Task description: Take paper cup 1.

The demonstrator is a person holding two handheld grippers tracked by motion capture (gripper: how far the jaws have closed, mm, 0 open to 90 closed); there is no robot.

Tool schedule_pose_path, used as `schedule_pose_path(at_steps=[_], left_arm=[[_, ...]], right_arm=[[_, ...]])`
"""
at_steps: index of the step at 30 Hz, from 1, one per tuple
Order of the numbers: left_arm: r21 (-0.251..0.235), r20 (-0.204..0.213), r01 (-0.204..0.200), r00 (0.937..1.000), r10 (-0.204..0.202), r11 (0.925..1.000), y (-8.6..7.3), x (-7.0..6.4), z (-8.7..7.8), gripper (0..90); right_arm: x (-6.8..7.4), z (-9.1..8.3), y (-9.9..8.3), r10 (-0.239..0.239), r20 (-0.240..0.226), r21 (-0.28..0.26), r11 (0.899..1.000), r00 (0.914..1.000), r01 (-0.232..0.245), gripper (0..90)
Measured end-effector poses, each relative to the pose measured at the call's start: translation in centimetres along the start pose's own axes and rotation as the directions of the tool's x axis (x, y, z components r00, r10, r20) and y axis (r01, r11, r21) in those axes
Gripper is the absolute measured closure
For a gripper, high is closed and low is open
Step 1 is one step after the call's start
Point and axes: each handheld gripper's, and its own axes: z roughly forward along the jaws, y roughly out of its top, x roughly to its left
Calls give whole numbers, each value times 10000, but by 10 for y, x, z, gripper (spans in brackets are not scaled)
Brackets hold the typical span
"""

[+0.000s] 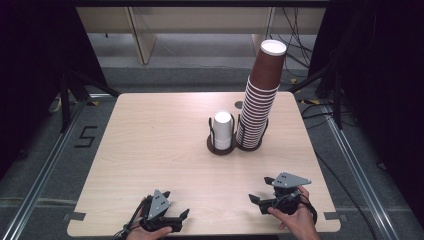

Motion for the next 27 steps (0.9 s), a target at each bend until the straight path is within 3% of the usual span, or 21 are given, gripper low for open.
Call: schedule_pose_path(at_steps=[1, 3, 7, 9, 10, 11, 14, 16, 17, 21, 22, 24, 26, 27], left_arm=[[0, -12, -9, 10000, 9, 10000, 0, 0, 0, 147], [-41, -46, 20, 10000, -20, 10000, 0, 0, 0, 147], [36, -15, 14, 10000, -14, 10000, 0, 1, 0, 147], [18, -46, 80, 10000, -80, 10000, 1, 0, 0, 147], [-3, -49, 89, 9999, -89, 10000, 1, 0, 0, 147], [-2, -52, 92, 9999, -92, 10000, 1, 0, 0, 147], [79, -84, 60, 9999, -59, 10000, 1, 1, -1, 147], [223, -128, -100, 9999, 103, 9997, 1, 3, -2, 147], [200, -163, -110, 9998, 114, 9997, 1, 3, -2, 147], [241, -119, -126, 9998, 129, 9996, 1, 3, -2, 147], [237, -152, -122, 9998, 126, 9996, 1, 3, -2, 147], [245, -98, -118, 9999, 121, 9996, 1, 3, -2, 147], [241, -102, -105, 9999, 107, 9997, 1, 3, -2, 147], [219, -108, -93, 9999, 96, 9997, 1, 4, -2, 147]], right_arm=[[1, 0, 1, 190, 76, -43, 9998, 9998, -190, 170], [-1, 1, 4, -96, 171, -206, 9997, 9998, 100, 170], [-2, 4, 9, 598, -318, -333, 9976, 9977, -609, 170], [-4, 6, 13, 268, -9, -414, 9988, 9996, -268, 170], [-2, 7, 15, 554, -88, -342, 9979, 9984, -557, 173], [-5, 8, 17, 273, -83, -433, 9987, 9996, -276, 182], [-5, 11, 24, 6, 25, -618, 9981, 10000, -4, 196], [-4, 12, 26, 168, -56, -527, 9985, 9998, -170, 199], [-5, 14, 30, -80, -21, -723, 9974, 10000, 78, 204], [-5, 17, 37, 25, 56, -788, 9969, 10000, -21, 208], [-4, 17, 39, 235, 0, -636, 9977, 9997, -234, 210], [-6, 19, 42, -49, -56, -775, 9970, 10000, 44, 214], [-5, 20, 43, -4, 38, -713, 9975, 10000, 7, 215], [-7, 22, 46, -297, 88, -753, 9967, 9995, 303, 218]])
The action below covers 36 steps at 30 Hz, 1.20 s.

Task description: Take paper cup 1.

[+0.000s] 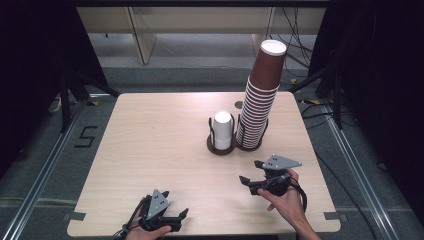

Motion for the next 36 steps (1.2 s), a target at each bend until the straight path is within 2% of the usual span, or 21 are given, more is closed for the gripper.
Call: schedule_pose_path(at_steps=[3, 4, 5, 6, 7, 9, 10, 11, 12, 14, 15, 18, 20, 21, 22, 23, 27, 29, 32, 33, 36], left_arm=[[-8, -2, 22, 10000, -22, 10000, 0, 0, 0, 147], [-12, 1, 70, 10000, -70, 10000, 0, 0, 0, 147], [-12, -3, 78, 10000, -78, 10000, 0, 0, 0, 147], [-22, -9, 93, 10000, -93, 10000, 0, 0, 0, 147], [-18, -5, 86, 10000, -86, 10000, 0, 0, 0, 147], [-56, -1, 164, 9999, -164, 9999, 0, 0, 1, 147], [149, -115, -46, 9999, 48, 9999, 0, 2, 0, 147], [70, -70, 80, 9999, -80, 9999, 0, 2, 0, 147], [55, -41, 79, 10000, -79, 10000, 0, 2, 0, 147], [20, -49, 104, 9999, -104, 9999, 0, 2, 0, 147], [25, -45, 110, 9999, -110, 9999, -1, 2, 0, 147], [-37, -45, 129, 9999, -129, 9999, -1, 3, 1, 147], [-68, -78, 280, 9996, -281, 9996, -1, 1, 1, 147], [36, -75, 159, 9998, -159, 9999, -1, 2, 1, 147], [36, -75, 159, 9998, -159, 9999, -1, 2, 1, 147], [3, -53, 113, 9999, -113, 9999, -1, 3, 1, 147], [-48, -30, 196, 9998, -197, 9998, -2, 1, 3, 147], [-59, -21, 190, 9998, -190, 9998, -2, 1, 3, 147], [-39, -38, 189, 9998, -190, 9998, -2, 1, 2, 147], [-88, -20, 231, 9997, -231, 9997, -2, 1, 2, 147], [-84, -10, 212, 9998, -212, 9997, -2, 1, 3, 147]], right_arm=[[3, 2, 3, 312, -95, 141, 9994, 9995, -310, 219], [3, 4, 4, 249, -90, 31, 9997, 9996, -249, 219], [1, 5, 6, -75, -66, -54, 10000, 10000, 74, 221], [4, 5, 7, 351, -252, 44, 9994, 9991, -350, 221], [2, 7, 9, 25, -126, -124, 9999, 9999, -27, 220], [3, 10, 12, 113, -332, -199, 9997, 9994, -120, 220], [3, 10, 14, 103, -249, -199, 9997, 9996, -108, 220], [4, 12, 15, 235, -406, -242, 9994, 9989, -245, 219], [3, 13, 18, 108, -309, -149, 9998, 9995, -113, 218], [3, 14, 21, 288, -269, -110, 9995, 9992, -291, 218], [1, 17, 24, 71, -196, -331, 9994, 9998, -78, 218], [1, 21, 31, 138, -262, -362, 9992, 9996, -147, 274], [0, 23, 36, 217, -196, -369, 9991, 9996, -224, 272], [-1, 25, 40, 147, -194, -514, 9986, 9997, -156, 268], [-1, 26, 42, 240, -15, -555, 9982, 9997, -240, 263], [-2, 27, 46, 73, 45, -549, 9985, 10000, -71, 259], [-4, 33, 57, 5, 327, -760, 9971, 9995, 20, 263], [-3, 38, 62, 167, 395, -859, 9962, 9991, -132, 263], [-4, 45, 69, 30, 400, -902, 9959, 9992, 6, 280], [-3, 46, 70, 224, 347, -848, 9962, 9991, -194, 281], [-2, 52, 76, -39, 632, -772, 9970, 9980, 88, 288]])
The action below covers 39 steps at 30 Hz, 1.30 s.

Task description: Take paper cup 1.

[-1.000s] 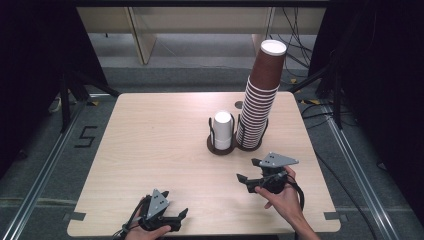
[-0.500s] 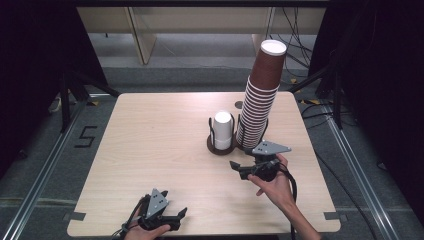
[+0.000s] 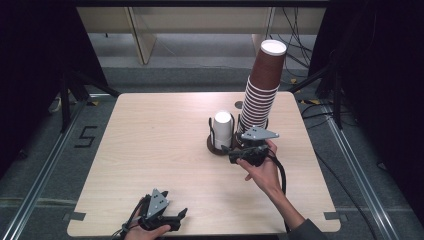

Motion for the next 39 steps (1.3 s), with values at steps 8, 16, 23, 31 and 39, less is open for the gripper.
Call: schedule_pose_path(at_steps=[8, 16, 23, 31, 39], left_arm=[[30, 12, 1, 10000, -1, 10000, 0, 0, 0, 147], [39, 80, -11, 10000, 11, 10000, 0, -1, 0, 147], [104, 59, -50, 10000, 49, 9999, 1, -2, 0, 147], [128, 82, -138, 9999, 137, 9998, 1, -1, -1, 147], [94, 93, -87, 9999, 86, 9999, 1, -1, -1, 147]], right_arm=[[0, 14, 15, 86, 352, -60, 9999, 9993, -84, 305], [-7, 29, 35, 425, 867, -368, 9985, 9953, -394, 301], [-12, 41, 45, 83, 1533, -243, 9997, 9881, -47, 297], [-14, 58, 49, -44, 1970, 48, 10000, 9804, 36, 296], [-14, 66, 54, -163, 2052, 275, 9996, 9786, 109, 308]])
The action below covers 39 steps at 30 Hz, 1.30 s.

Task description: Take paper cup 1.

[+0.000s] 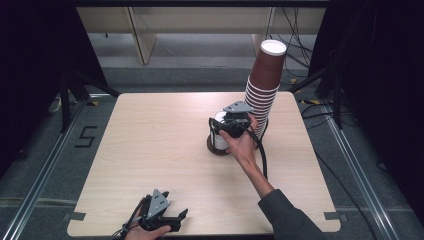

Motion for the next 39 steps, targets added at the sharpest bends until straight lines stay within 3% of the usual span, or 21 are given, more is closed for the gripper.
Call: schedule_pose_path(at_steps=[4, 7, 8, 10, 21, 22, 28, 30, 31, 34, 37, 39], left_arm=[[47, -1, -32, 10000, 32, 10000, 0, 0, 0, 147], [70, 5, -36, 10000, 36, 10000, 0, 0, 0, 147], [58, 10, -55, 10000, 55, 10000, 0, 0, 0, 147], [68, 18, -93, 10000, 93, 9999, 0, 0, 0, 147], [29, 40, -7, 10000, 7, 10000, 0, -1, 0, 147], [163, 40, -140, 9999, 139, 9998, 0, 0, -1, 147], [78, 67, -42, 10000, 42, 10000, 0, 0, 1, 147], [38, 63, -39, 10000, 38, 10000, 0, 0, 1, 147], [38, 63, -39, 10000, 38, 10000, 0, 0, 1, 147], [39, 96, -29, 9999, 29, 10000, 0, -1, 2, 147], [299, -33, -347, 9994, 348, 9990, 1, 2, 1, 147], [39, 105, -49, 9999, 48, 10000, 0, -1, 2, 147]], right_arm=[[2, 6, 3, -157, 161, 186, 9997, 9997, 154, 314], [4, 8, 4, 48, 216, 356, 9993, 9998, -55, 315], [2, 10, 5, -185, 261, 295, 9994, 9995, 177, 315], [3, 13, 6, -48, 292, 410, 9992, 9996, 36, 317], [1, 18, 5, 6, 233, 347, 9994, 9997, -14, 345], [0, 17, 5, 191, 222, 388, 9990, 9996, -200, 348], [0, 13, 7, 204, 342, 197, 9996, 9992, -211, 350], [4, 10, 10, 624, 377, 118, 9980, 9973, -629, 350], [2, 8, 12, 142, 373, 64, 9999, 9992, -145, 350], [4, 2, 19, 390, 450, -138, 9992, 9982, -384, 351], [3, -5, 27, 98, 385, -356, 9993, 9992, -84, 351], [3, -11, 31, 42, 415, -374, 9993, 9991, -27, 351]])
